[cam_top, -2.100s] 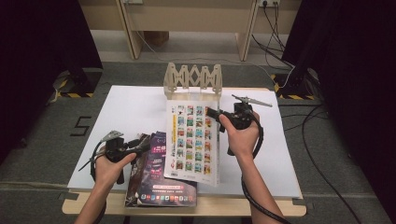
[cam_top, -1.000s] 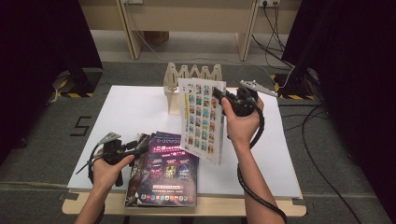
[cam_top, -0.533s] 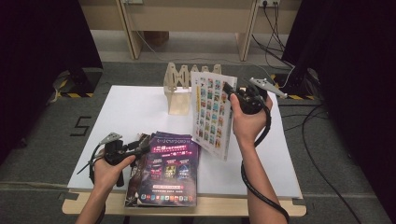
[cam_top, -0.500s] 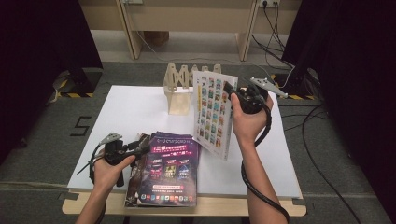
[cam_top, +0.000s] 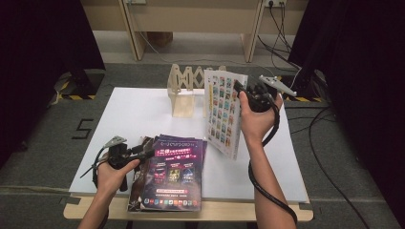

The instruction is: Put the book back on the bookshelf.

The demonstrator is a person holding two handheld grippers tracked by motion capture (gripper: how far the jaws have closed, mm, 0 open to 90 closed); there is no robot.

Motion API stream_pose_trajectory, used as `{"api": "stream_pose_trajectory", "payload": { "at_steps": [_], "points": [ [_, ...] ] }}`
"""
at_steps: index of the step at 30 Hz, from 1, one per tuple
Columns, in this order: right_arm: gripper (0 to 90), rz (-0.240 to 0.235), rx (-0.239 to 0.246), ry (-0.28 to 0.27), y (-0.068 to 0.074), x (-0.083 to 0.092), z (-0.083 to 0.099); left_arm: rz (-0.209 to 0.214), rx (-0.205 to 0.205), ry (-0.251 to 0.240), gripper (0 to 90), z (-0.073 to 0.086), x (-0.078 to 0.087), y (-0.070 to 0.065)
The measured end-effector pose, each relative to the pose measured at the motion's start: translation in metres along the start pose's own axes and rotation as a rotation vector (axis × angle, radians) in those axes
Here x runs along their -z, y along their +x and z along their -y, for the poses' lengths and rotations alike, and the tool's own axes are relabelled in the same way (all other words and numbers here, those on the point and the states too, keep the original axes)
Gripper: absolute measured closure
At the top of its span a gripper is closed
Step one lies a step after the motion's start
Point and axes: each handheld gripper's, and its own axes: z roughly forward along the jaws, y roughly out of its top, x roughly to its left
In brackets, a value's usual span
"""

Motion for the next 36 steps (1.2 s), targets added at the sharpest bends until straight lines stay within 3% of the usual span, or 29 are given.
{"api": "stream_pose_trajectory", "payload": {
  "at_steps": [17,36],
  "points": [
    [74.1,-0.054,-0.008,0.012,0.016,-0.034,-0.010,-0.003,0.002,0.000,33.0,0.001,0.000,0.002],
    [74.1,-0.050,-0.008,-0.003,0.019,-0.062,-0.023,-0.003,0.000,0.003,33.1,0.002,0.000,0.003]
  ]
}}
